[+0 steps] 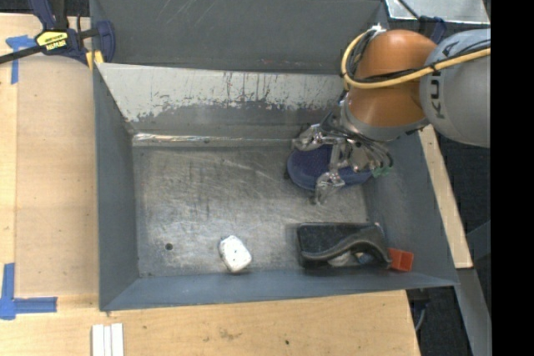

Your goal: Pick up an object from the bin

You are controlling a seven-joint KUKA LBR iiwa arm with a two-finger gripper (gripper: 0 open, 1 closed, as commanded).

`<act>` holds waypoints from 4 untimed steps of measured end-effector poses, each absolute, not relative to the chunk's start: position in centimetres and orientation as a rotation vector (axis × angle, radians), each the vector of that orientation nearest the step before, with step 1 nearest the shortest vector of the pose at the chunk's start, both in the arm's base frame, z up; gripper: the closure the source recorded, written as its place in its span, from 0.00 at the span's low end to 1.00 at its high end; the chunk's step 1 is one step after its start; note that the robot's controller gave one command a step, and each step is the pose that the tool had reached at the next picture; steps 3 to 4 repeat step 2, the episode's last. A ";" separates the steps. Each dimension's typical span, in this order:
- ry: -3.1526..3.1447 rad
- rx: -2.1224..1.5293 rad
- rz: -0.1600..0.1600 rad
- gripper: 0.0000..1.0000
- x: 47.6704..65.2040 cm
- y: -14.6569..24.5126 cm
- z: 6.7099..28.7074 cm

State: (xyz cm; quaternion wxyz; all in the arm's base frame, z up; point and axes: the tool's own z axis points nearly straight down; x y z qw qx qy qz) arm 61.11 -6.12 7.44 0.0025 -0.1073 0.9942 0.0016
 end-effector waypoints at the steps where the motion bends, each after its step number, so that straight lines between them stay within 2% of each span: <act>1: 3.104 -0.330 0.002 1.00 61.3 -6.1 7.6; 2: 3.038 -0.760 -0.007 1.00 55.7 -9.0 25.0; 4: 3.038 -0.760 -0.007 1.00 55.7 -9.0 25.0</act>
Offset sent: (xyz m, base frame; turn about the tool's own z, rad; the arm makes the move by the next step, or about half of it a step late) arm 0.0000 0.0000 0.0000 0.0000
